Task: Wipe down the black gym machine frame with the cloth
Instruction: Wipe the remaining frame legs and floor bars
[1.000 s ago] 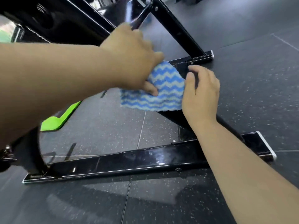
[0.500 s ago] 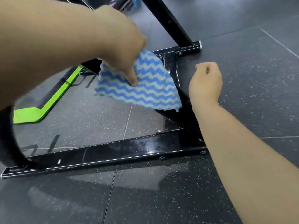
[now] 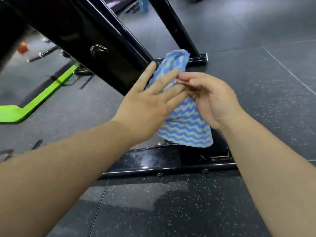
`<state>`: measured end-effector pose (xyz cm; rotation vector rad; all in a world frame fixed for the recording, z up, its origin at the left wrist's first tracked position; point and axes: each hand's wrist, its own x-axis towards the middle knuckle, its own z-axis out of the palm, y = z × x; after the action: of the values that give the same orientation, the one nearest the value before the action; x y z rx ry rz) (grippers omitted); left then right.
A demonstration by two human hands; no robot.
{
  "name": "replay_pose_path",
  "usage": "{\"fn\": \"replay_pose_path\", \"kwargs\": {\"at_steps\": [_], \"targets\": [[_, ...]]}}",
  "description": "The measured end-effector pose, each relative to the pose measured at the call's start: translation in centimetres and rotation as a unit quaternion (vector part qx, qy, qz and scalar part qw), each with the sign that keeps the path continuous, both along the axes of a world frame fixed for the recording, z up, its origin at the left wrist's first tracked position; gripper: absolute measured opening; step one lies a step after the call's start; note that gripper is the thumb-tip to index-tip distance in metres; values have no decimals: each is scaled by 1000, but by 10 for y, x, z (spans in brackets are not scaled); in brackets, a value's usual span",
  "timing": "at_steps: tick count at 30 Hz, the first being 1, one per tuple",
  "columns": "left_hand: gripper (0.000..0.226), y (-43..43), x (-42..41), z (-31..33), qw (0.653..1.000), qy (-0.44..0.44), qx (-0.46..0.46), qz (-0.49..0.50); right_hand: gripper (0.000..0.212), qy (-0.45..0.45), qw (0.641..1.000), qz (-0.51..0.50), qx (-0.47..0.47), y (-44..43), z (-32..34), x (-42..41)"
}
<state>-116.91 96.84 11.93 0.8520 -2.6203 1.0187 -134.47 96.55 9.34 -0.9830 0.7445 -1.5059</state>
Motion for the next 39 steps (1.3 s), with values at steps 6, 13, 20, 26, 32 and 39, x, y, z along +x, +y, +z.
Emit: {"fn": "replay_pose_path", "kwargs": {"at_steps": [6, 13, 20, 26, 32, 39], "targets": [[28, 26, 54, -22, 974, 220, 61, 10, 17, 386, 917, -75, -64, -2, 10, 33], [27, 32, 40, -3, 759, 562, 285, 164, 15, 407, 896, -143, -105, -10, 36, 69], [15, 19, 47, 12, 624, 682, 335, 182, 43, 416, 880, 25, 227, -22, 21, 31], [20, 9, 57, 14, 626, 664, 362, 190, 51, 340, 940, 34, 3, -42, 104, 72], [22, 12, 53, 15, 597, 681, 387, 173, 52, 385, 906, 3, 178, -31, 41, 45], [17, 12, 52, 7, 546, 733, 387, 121, 51, 405, 889, -213, -19, -3, 69, 97]]}}
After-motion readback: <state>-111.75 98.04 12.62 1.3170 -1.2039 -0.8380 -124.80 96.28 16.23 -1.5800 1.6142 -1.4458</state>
